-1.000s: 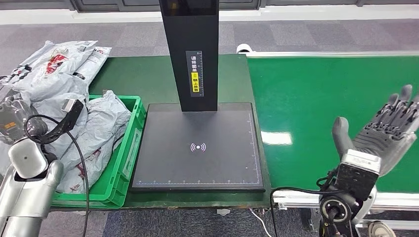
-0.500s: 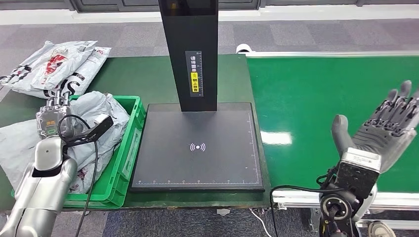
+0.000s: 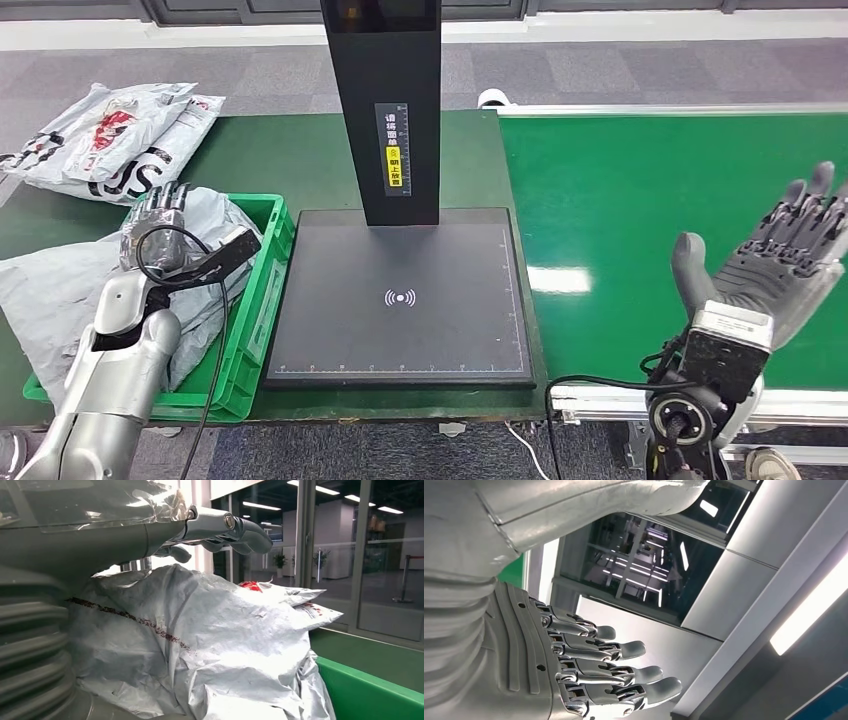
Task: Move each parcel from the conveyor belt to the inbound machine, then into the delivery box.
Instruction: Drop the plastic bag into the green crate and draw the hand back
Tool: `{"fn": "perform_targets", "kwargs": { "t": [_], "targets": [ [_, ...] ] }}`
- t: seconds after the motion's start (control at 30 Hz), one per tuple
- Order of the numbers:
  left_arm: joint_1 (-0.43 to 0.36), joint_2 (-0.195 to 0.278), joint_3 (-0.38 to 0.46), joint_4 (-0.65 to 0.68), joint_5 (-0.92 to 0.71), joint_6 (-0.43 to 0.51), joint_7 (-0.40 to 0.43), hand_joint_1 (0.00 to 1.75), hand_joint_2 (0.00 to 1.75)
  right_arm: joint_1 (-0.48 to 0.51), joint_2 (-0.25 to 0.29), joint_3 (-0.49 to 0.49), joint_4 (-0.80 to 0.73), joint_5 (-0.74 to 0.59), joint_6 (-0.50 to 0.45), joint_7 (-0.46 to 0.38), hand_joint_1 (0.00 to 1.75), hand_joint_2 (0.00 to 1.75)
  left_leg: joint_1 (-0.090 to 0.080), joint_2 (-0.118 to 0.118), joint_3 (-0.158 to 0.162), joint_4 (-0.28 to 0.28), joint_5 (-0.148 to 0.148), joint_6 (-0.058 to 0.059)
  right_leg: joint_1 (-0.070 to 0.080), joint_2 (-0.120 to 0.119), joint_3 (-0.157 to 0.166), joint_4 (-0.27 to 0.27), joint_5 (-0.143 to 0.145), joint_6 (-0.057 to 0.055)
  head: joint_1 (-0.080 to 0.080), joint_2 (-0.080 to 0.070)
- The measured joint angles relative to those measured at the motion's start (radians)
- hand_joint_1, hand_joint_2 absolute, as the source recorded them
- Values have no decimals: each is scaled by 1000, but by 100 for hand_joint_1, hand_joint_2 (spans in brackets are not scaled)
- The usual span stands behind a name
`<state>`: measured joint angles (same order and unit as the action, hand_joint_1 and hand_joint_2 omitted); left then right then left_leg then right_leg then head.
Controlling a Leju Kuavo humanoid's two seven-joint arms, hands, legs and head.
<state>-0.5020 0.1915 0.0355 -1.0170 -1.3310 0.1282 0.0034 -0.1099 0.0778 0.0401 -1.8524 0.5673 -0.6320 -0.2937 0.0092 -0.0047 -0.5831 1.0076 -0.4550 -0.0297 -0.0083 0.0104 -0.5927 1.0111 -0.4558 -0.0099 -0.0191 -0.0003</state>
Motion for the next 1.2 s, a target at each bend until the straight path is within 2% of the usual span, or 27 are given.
{"fn": "perform_targets", "kwargs": {
  "t": [0.13,0.23,0.37,0.5,0.6,0.73,0.83,1.0,1.2],
  "targets": [
    [-3,-5,0,0,11,-14,-5,0,175,-1,0,0,0,0,0,0,0,175,0,0,0,0,0,0,0,0,0,0,0,0,0,0],
    [-9,-10,0,0,109,-76,-51,0,175,-4,0,0,2,0,2,0,0,175,0,0,0,0,0,0,0,0,0,0,0,0,0,0],
    [-20,-39,-2,-20,467,-216,-193,0,175,-14,0,0,7,-11,1,1,0,175,0,-1,0,0,0,1,0,-1,0,0,0,0,0,0],
    [-15,-85,-29,-109,823,-270,-231,0,175,-23,0,0,14,-19,4,1,0,175,-1,-1,0,1,0,1,-1,-1,1,0,0,0,0,0],
    [-5,-124,-64,-203,987,-206,-231,0,175,-30,0,0,18,-16,6,5,0,175,-1,-2,-1,1,0,1,-2,-2,1,0,0,0,0,0],
    [12,-176,-139,-325,1043,-20,-257,0,175,-32,1,2,23,-11,13,14,0,175,-1,-3,-1,1,0,1,-3,-4,1,0,0,1,0,0],
    [32,-207,-187,-378,1083,64,-300,0,175,-32,2,11,40,-20,25,10,0,175,-1,-3,-1,1,0,1,-3,-4,1,0,0,1,0,0],
    [71,-261,-267,-398,1182,95,-371,0,175,-40,15,64,126,-60,45,-6,0,175,-1,-3,-1,1,0,1,-3,-4,1,0,0,1,0,0],
    [92,-290,-314,-398,1210,96,-381,0,175,-47,25,103,186,-77,50,-12,0,175,-1,-3,-1,1,1,1,-2,-4,1,0,0,1,0,0]
  ]
}}
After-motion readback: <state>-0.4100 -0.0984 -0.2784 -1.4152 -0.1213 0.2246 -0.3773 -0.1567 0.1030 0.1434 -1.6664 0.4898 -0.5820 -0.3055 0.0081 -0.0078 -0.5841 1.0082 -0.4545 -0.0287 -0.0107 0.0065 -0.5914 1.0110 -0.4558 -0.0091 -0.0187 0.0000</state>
